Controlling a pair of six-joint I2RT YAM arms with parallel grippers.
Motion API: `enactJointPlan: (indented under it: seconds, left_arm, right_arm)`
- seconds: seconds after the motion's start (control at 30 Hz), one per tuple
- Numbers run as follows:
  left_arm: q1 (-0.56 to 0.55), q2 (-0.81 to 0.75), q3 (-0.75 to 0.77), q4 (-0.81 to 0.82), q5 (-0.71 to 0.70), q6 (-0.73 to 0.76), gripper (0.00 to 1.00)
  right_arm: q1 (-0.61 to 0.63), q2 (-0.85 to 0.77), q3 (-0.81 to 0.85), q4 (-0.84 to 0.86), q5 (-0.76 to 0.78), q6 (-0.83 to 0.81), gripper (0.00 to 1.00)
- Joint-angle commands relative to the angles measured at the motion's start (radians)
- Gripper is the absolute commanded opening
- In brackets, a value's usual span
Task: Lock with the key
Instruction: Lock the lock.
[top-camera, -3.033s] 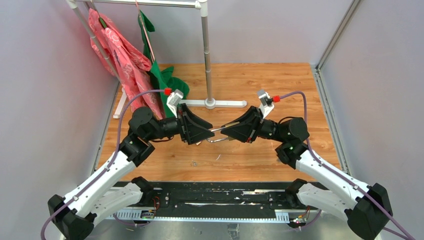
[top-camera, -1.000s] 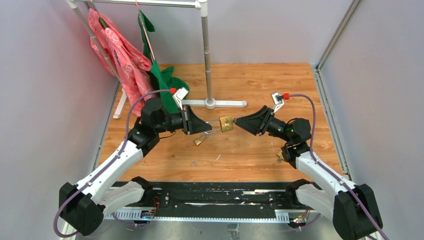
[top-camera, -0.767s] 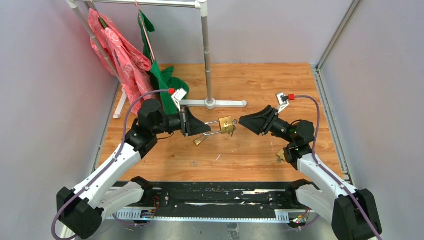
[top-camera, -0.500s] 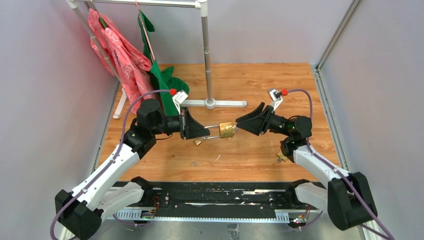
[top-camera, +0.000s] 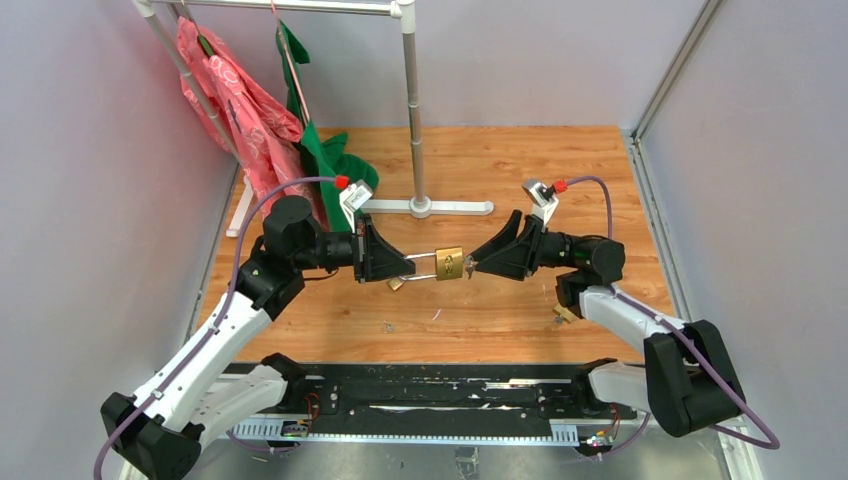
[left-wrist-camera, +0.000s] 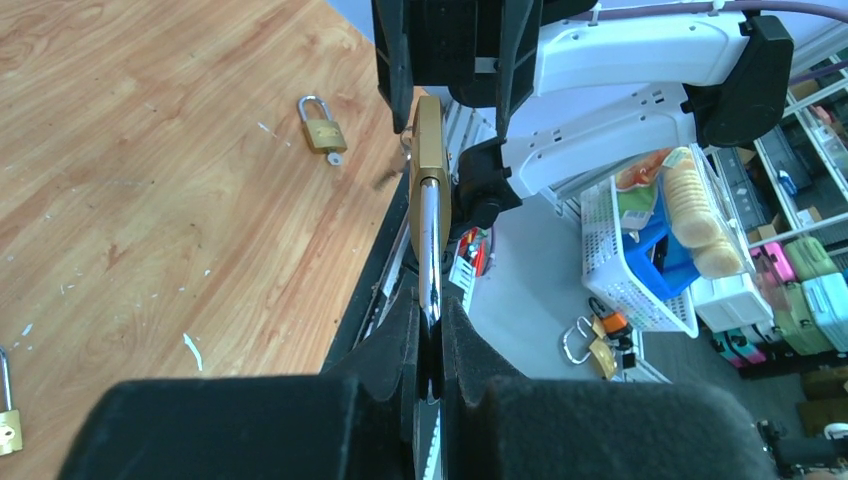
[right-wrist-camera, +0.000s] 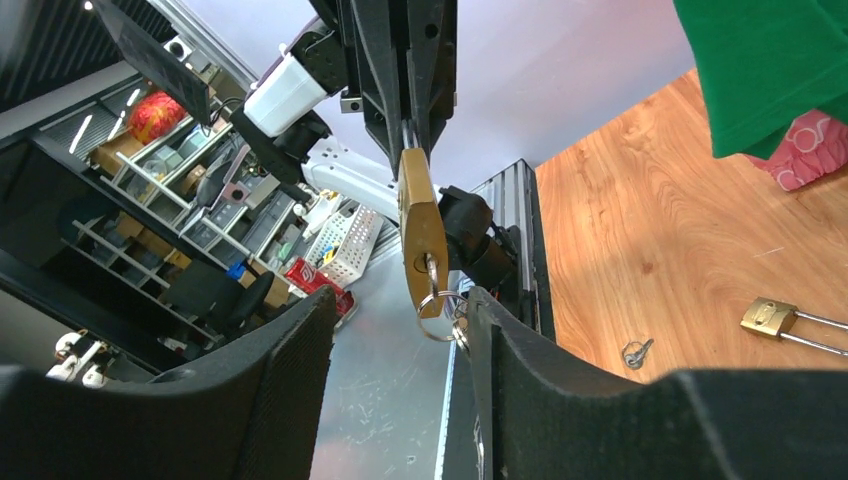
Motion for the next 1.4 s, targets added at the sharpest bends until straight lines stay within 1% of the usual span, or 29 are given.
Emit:
enactJointPlan:
  seconds: [0.0, 0.1, 0.17, 0.37, 0.43, 0.53, 0.57, 0.67, 0.7, 0.83, 0.9, 1.03, 1.17, 1.23, 1.27, 1.3, 1.33, 1.37]
  left_arm:
    - [0.007, -0.011, 0.043, 0.06, 0.034, -0.001, 0.0]
    - [0.007, -0.014, 0.041, 0.062, 0.036, -0.004, 0.0]
    - [0.007, -0.018, 0.04, 0.06, 0.034, -0.006, 0.0]
    - [0.007, -0.02, 0.033, 0.062, 0.038, -0.008, 0.0]
    - [0.008, -0.023, 0.035, 0.061, 0.037, -0.007, 0.0]
    - [0.007, -0.027, 0.035, 0.059, 0.036, -0.005, 0.0]
    - [0.007, -0.028, 0.035, 0.059, 0.037, -0.004, 0.0]
    - [0.007, -0.03, 0.035, 0.053, 0.038, -0.002, 0.0]
    - [0.007, -0.032, 0.036, 0.049, 0.036, -0.001, 0.0]
    - [0.007, -0.038, 0.037, 0.023, 0.029, 0.016, 0.0]
    - [0.007, -0.044, 0.047, -0.013, 0.01, 0.039, 0.0]
    - [0.025, -0.05, 0.066, -0.092, -0.012, 0.086, 0.0]
    - [0.071, -0.067, 0.042, -0.101, -0.019, 0.073, 0.0]
    - [0.099, -0.063, 0.047, -0.133, -0.026, 0.089, 0.0]
    - [0.108, -0.055, 0.05, -0.149, -0.034, 0.095, 0.0]
    - [0.11, -0.043, 0.058, -0.178, -0.075, 0.11, 0.0]
    - [0.11, -0.015, 0.067, -0.212, -0.097, 0.119, 0.0]
    - [0.11, 0.005, 0.066, -0.224, -0.103, 0.12, 0.0]
  right_arm:
    - [0.015, -0.014, 0.027, 0.093, -0.049, 0.009, 0.52]
    - [0.028, -0.002, 0.036, 0.097, -0.041, 0.009, 0.47]
    - [0.039, 0.003, 0.045, 0.096, -0.038, 0.007, 0.41]
    - [0.07, 0.024, 0.056, 0.097, -0.015, -0.005, 0.39]
    - [0.077, 0.032, 0.057, 0.097, -0.013, -0.007, 0.33]
    - [0.078, 0.046, 0.056, 0.093, -0.015, -0.013, 0.32]
    - [0.077, 0.051, 0.056, 0.097, -0.014, -0.01, 0.3]
    - [0.077, 0.062, 0.051, 0.098, 0.003, -0.012, 0.06]
    - [0.078, 0.063, 0.049, 0.098, 0.011, -0.012, 0.0]
    - [0.07, 0.062, 0.028, 0.091, 0.047, -0.018, 0.0]
    - [0.044, 0.052, 0.004, 0.089, 0.074, -0.026, 0.0]
    - [-0.049, -0.003, -0.072, 0.068, 0.121, -0.035, 0.0]
    - [-0.148, -0.067, -0.144, 0.021, 0.097, -0.038, 0.0]
    - [-0.18, -0.096, -0.157, -0.059, 0.078, -0.073, 0.0]
    - [-0.184, -0.119, -0.155, -0.164, 0.077, -0.137, 0.0]
    - [-0.184, -0.149, -0.146, -0.38, 0.089, -0.228, 0.0]
    - [-0.181, -0.192, -0.118, -0.598, 0.139, -0.355, 0.0]
    - [-0.171, -0.239, -0.09, -0.858, 0.186, -0.495, 0.0]
